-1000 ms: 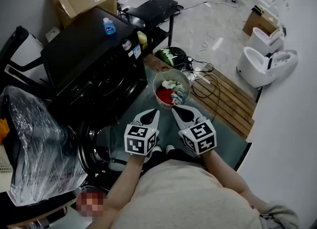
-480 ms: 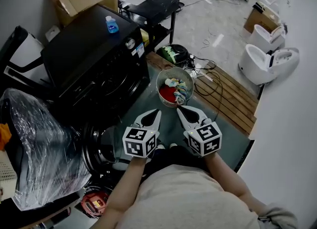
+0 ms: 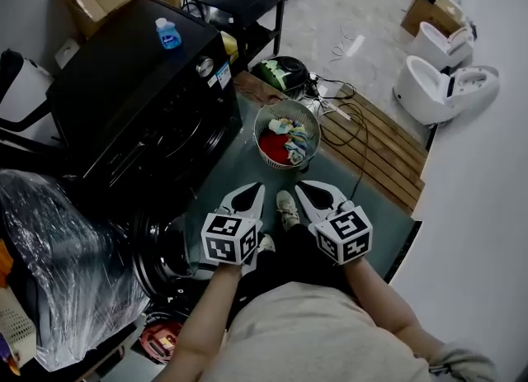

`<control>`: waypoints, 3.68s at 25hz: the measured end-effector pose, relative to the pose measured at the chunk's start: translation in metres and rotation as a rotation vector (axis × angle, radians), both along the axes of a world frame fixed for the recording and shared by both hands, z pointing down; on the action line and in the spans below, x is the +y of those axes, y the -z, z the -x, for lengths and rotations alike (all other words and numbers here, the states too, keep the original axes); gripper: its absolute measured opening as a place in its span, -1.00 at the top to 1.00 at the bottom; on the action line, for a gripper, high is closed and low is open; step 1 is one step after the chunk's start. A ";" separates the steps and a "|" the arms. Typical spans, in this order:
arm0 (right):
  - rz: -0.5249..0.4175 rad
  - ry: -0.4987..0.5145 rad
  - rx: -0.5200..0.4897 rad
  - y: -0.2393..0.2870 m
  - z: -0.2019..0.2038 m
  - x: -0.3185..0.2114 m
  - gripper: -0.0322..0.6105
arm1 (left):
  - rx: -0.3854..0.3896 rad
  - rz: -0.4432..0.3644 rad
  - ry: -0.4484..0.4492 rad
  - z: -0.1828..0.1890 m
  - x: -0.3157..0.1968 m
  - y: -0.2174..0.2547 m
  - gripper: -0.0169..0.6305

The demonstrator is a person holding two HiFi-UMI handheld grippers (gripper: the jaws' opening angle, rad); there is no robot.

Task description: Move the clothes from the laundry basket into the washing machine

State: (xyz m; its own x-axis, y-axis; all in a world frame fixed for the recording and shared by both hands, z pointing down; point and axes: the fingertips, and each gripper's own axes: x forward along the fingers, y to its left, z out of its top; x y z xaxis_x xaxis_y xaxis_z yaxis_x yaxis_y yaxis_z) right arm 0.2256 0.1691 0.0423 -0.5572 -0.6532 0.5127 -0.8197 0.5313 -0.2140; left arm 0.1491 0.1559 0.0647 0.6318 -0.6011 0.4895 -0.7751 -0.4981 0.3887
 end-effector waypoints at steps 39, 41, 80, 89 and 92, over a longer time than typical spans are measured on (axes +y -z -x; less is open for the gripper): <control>0.384 0.229 0.051 -0.385 -0.014 -0.198 0.82 | -0.076 0.236 -0.024 -0.055 -0.203 -0.352 0.94; 0.394 0.224 0.065 -0.412 -0.013 -0.206 0.82 | -0.103 0.232 -0.003 -0.046 -0.206 -0.378 0.94; 0.659 0.330 0.441 -0.644 -0.039 -0.225 0.77 | -0.118 0.292 0.232 0.001 -0.191 -0.478 0.89; 0.512 0.241 0.271 -0.518 -0.029 -0.251 0.77 | -0.104 0.297 0.114 -0.024 -0.193 -0.415 0.35; 0.481 0.214 0.164 -0.471 -0.019 -0.255 0.77 | -0.109 0.283 0.069 -0.031 -0.197 -0.395 0.27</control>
